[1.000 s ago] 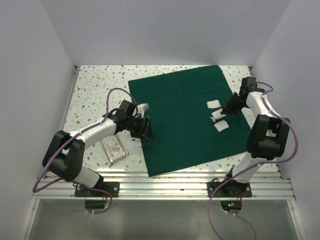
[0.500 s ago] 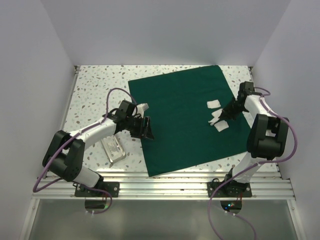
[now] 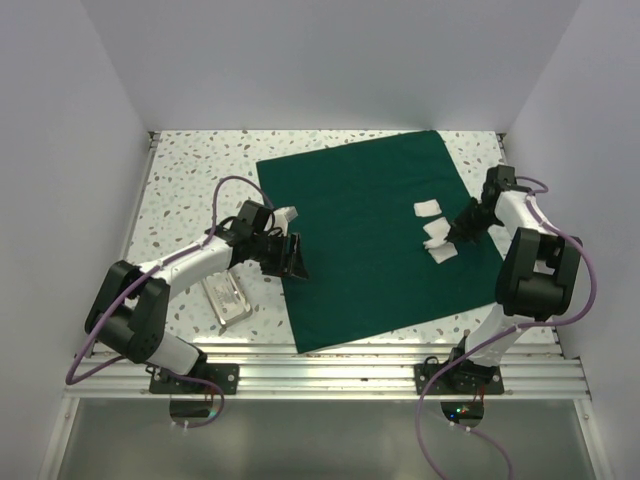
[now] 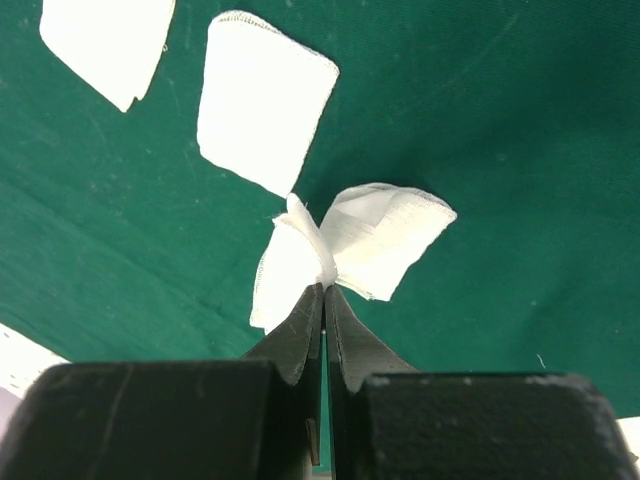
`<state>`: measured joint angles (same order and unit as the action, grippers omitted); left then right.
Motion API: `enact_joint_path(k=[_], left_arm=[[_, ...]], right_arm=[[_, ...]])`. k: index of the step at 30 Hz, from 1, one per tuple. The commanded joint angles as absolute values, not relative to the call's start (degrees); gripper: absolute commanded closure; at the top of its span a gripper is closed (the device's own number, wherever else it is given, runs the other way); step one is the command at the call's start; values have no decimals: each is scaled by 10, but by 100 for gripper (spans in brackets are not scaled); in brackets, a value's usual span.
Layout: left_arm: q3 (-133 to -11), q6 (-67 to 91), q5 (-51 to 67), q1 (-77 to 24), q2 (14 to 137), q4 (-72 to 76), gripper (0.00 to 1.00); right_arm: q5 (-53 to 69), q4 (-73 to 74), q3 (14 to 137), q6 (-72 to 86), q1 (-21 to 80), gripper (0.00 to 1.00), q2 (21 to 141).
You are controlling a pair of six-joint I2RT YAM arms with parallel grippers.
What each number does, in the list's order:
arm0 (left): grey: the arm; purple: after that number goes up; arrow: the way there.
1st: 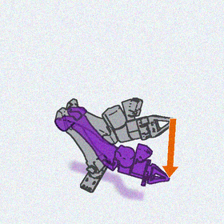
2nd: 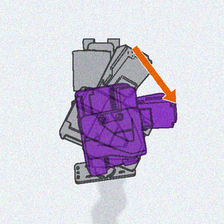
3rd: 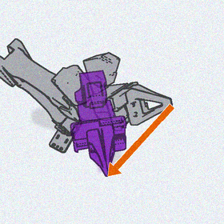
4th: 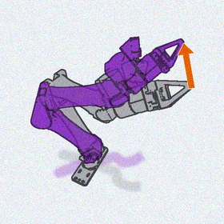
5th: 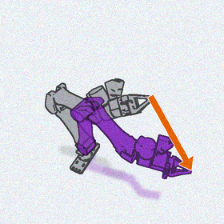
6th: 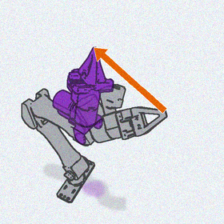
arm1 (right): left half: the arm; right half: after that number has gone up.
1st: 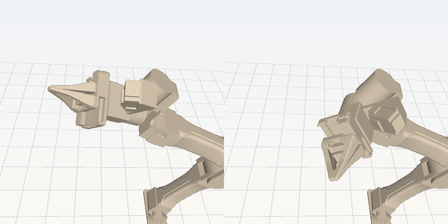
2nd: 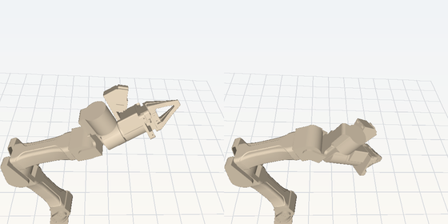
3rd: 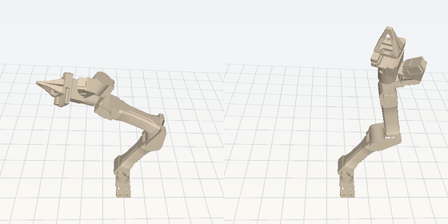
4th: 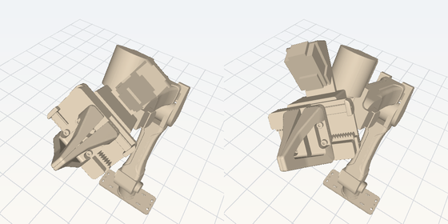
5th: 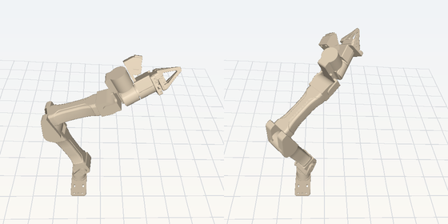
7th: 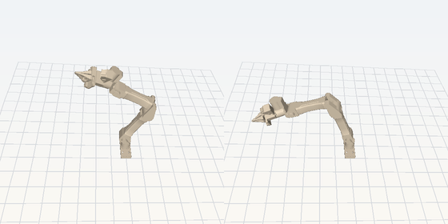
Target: Prepare the surgical pack
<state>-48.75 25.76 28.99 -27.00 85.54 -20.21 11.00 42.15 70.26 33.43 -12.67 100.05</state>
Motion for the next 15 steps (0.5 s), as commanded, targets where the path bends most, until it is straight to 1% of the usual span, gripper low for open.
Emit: enact_joint_path(k=[1,15], left_arm=[[-489,251,305,-266,853,-179,39],[-486,253,307,-266,854,-177,39]], right_arm=[[100,436,706,317,-126,100,979],[82,456,716,295,-135,100,987]])
